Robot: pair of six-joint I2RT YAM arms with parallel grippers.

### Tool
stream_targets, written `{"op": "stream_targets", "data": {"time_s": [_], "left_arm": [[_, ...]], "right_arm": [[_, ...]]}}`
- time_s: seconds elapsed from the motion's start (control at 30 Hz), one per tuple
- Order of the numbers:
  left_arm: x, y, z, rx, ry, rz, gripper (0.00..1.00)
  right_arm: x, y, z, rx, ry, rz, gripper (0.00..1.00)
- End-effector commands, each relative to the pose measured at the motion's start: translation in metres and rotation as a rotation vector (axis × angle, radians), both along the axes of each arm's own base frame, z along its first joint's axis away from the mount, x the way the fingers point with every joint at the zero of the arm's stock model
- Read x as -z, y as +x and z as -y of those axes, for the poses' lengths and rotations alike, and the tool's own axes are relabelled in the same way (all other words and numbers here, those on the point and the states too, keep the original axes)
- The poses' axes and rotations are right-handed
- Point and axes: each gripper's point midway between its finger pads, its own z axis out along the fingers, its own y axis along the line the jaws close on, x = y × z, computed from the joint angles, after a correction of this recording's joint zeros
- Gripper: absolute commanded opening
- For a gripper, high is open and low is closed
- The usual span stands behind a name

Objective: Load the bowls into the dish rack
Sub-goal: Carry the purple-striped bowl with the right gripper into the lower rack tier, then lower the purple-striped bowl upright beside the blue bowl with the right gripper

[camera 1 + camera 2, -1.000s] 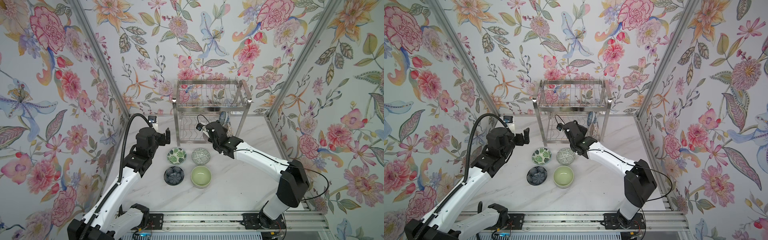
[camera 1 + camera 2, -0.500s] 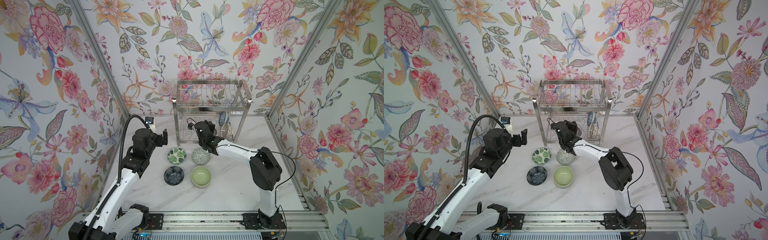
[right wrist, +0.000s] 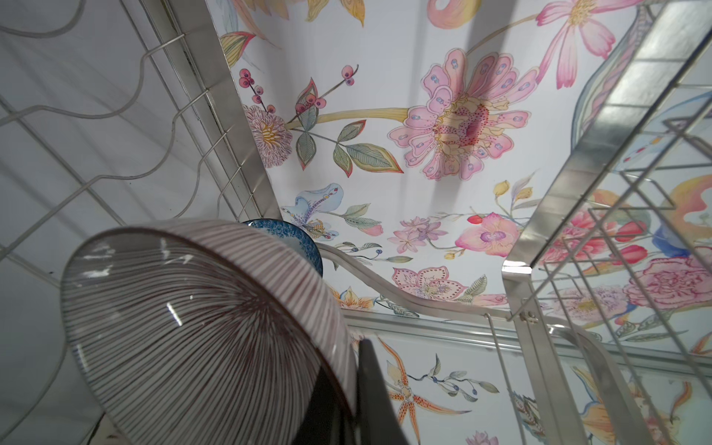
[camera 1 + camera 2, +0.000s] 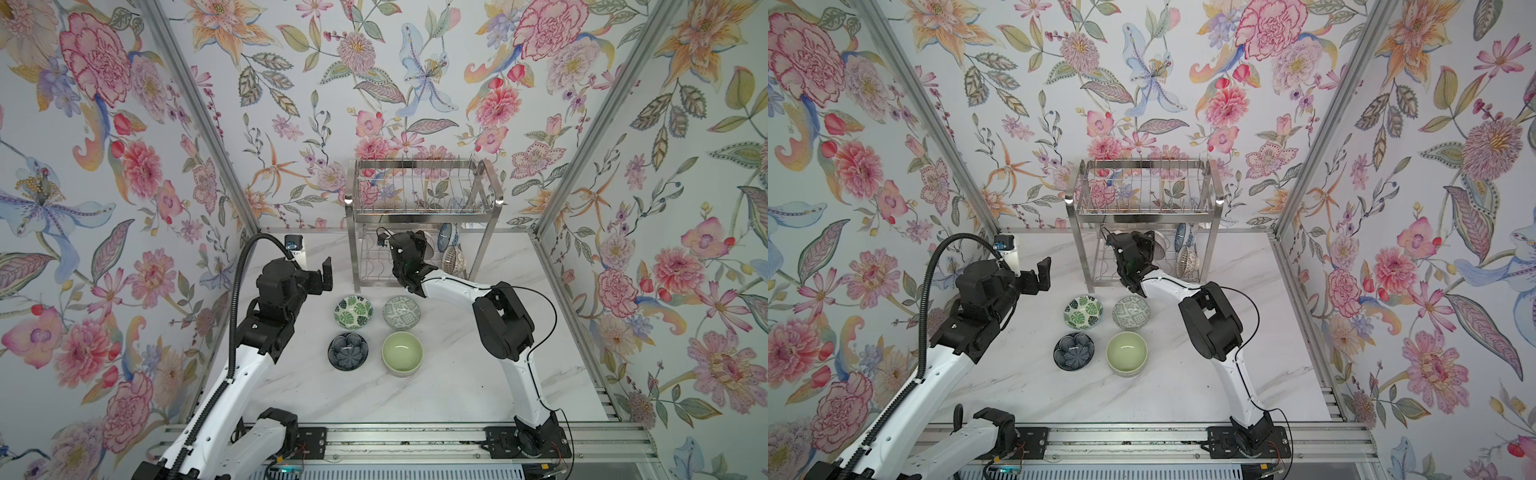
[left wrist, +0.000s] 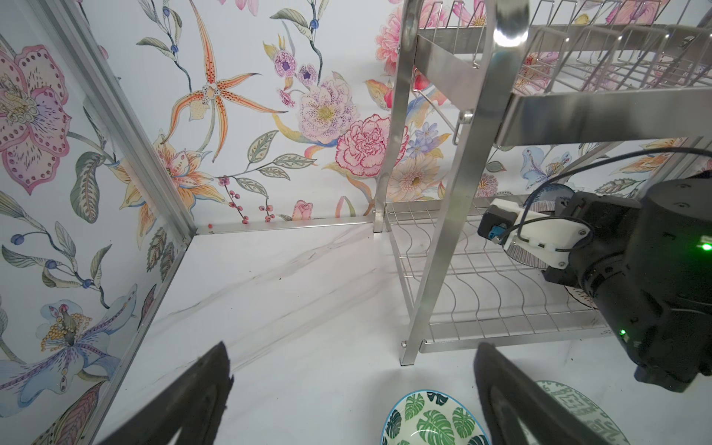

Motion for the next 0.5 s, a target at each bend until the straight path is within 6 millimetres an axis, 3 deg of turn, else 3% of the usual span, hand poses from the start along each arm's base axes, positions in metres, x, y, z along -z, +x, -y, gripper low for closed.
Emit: {"op": "stream_targets", "data": {"time_s": [0.0, 0.47], "left_arm": [[0.0, -0.004, -0.003, 0.007, 0.015, 0.009, 0.99], [-0.003, -0.009, -0.004, 0.011, 0.011, 0.015, 0.99]], "right_arm": [[-0.03, 0.012, 0.003, 0.044, 0.053, 0.081, 0.0], [-0.022, 0.049, 0.007, 0.108, 0.022, 0.121, 0.0]]}}
